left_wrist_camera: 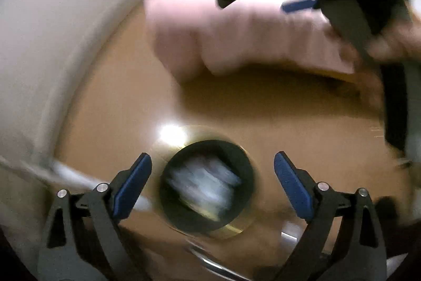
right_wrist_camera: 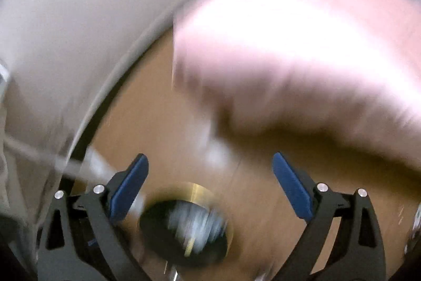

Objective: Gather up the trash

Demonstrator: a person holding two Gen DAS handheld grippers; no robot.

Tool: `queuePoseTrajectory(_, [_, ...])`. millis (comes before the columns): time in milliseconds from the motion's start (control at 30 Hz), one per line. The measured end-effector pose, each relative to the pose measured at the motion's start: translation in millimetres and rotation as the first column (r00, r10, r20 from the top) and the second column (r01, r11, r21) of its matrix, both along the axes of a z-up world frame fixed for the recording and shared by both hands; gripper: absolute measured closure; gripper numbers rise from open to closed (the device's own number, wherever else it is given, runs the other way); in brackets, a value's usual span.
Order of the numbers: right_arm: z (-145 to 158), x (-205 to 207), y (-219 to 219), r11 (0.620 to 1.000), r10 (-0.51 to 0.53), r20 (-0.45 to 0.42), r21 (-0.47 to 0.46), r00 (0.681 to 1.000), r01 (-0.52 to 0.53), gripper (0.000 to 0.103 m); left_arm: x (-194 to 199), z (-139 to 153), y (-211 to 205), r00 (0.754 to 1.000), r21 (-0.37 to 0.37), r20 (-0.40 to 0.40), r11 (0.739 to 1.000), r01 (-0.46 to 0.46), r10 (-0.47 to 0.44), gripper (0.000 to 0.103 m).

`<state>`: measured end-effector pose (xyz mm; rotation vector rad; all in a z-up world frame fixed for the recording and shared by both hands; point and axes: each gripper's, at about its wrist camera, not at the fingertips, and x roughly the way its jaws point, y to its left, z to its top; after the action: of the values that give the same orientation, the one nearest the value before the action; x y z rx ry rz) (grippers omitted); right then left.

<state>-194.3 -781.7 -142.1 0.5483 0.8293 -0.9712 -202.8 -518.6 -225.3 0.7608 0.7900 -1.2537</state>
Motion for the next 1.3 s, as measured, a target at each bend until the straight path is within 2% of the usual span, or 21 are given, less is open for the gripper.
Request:
queuePoseTrajectory(33, [27.3,-0.4,8.8,0.993,-0.017,0.035,-0.116,0.999,0.021,0.006,0.3,29.4,8.2,0.996,-0.073,0.090,0.997,-0.019,0.026,0.012])
queuePoseTrajectory(67, [70.4,1.2,29.3,0.953,-0.023,0.108,-0.298,0.994,0.055,0.006,5.5,61.9,20.2,0.982,-0.150,0.170,0.987,-0.052,0.077,0.011])
queuePoseTrajectory(133, [115.5,14.0,60.7,0.892,0.035,0.197,-0.448,0.980,0.058,0.006,21.2,111.1,46.7,0.955,-0.274,0.233,0.955,-0.114,0.181,0.009])
queuePoseTrajectory(167, [132.5,26.0,77.3,0.872,0.087,0.224,-0.489,0.971,0.034,0.006,30.3,130.8,59.5,0.942,-0.312,0.244,0.938,-0.148,0.229,0.009])
queuePoseTrajectory(200, [143.0,36.8,89.9,0.860,0.132,0.243,-0.511,0.961,0.011,0.006,48.4,162.8,85.5,0.916,-0.379,0.242,0.900,-0.214,0.319,0.008])
queuePoseTrajectory(267, [163.8,71.1,126.4,0.829,0.274,0.283,-0.554,0.919,-0.076,0.006,72.5,197.3,124.5,0.866,-0.454,0.230,0.836,-0.307,0.443,0.007])
queuePoseTrajectory(300, [171.5,91.7,146.7,0.812,0.347,0.298,-0.570,0.889,-0.126,0.006,91.2,219.7,159.2,0.808,-0.505,0.229,0.776,-0.378,0.542,0.007])
queuePoseTrajectory(367, [181.3,134.5,187.0,0.780,0.468,0.315,-0.587,0.826,-0.218,0.006,112.7,238.1,204.0,0.705,-0.551,0.250,0.696,-0.460,0.664,0.007])
queuePoseTrajectory(400, [184.1,157.3,208.9,0.761,0.528,0.321,-0.590,0.786,-0.271,0.006,129.6,246.4,239.9,0.610,-0.573,0.264,0.630,-0.524,0.747,0.007])
queuePoseTrajectory(433, [184.9,184.0,234.9,0.737,0.596,0.327,-0.584,0.734,-0.339,0.006,139.5,248.1,260.2,0.559,-0.580,0.265,0.594,-0.558,0.785,0.007])
queuePoseTrajectory(467, [184.2,199.9,250.0,0.724,0.630,0.329,-0.577,0.704,-0.378,0.006,155.3,247.6,291.2,0.483,-0.579,0.265,0.538,-0.612,0.835,0.007])
queuePoseTrajectory(533, [177.7,240.7,299.1,0.672,0.715,0.325,-0.563,0.619,-0.480,0.007,179.0,240.5,333.8,0.375,-0.556,0.260,0.455,-0.695,0.890,0.007])
queuePoseTrajectory(633, [169.2,273.7,361.1,0.585,0.799,0.288,-0.579,0.528,-0.569,0.007,212.6,221.5,392.4,0.245,-0.520,0.224,0.328,-0.789,0.943,0.007])
queuePoseTrajectory(700, [162.2,290.2,401.9,0.515,0.848,0.247,-0.593,0.468,-0.619,0.007,229.4,208.8,422.7,0.184,-0.506,0.194,0.259,-0.823,0.964,0.007])
queuePoseTrajectory(733, [159.4,296.9,414.8,0.501,0.856,0.236,-0.599,0.461,-0.624,0.007,233.0,203.8,438.8,0.160,-0.506,0.170,0.226,-0.832,0.972,0.007])
queuePoseTrajectory(800, [157.5,301.2,429.7,0.508,0.851,0.237,-0.596,0.468,-0.622,0.007,239.9,196.1,453.7,0.131,-0.509,0.142,0.186,-0.840,0.981,0.007])
queuePoseTrajectory(967, [143.1,306.5,428.5,0.544,0.828,0.231,-0.556,0.511,-0.629,0.007,253.9,189.1,465.5,0.101,-0.494,0.113,0.144,-0.857,0.988,0.007])
queuePoseTrajectory(1033, [134.6,304.5,424.7,0.557,0.820,0.231,-0.535,0.524,-0.635,0.006,253.5,182.3,469.8,0.073,-0.479,0.096,0.111,-0.871,0.993,0.007])
queuePoseTrajectory(1100, [131.0,314.9,428.2,0.566,0.815,0.216,-0.492,0.538,-0.661,0.007,252.4,180.5,472.7,0.061,-0.491,0.073,0.089,-0.867,0.995,0.007])
queuePoseTrajectory(1200, [128.9,315.0,431.0,0.532,0.839,0.203,-0.499,0.504,-0.685,0.007,249.0,180.2,478.3,0.055,-0.507,0.067,0.081,-0.858,0.996,0.007])
queuePoseTrajectory(1300, [129.2,316.8,430.9,0.535,0.836,0.191,-0.490,0.514,-0.688,0.006,241.8,182.1,475.4,0.055,-0.532,0.074,0.086,-0.843,0.996,0.006])
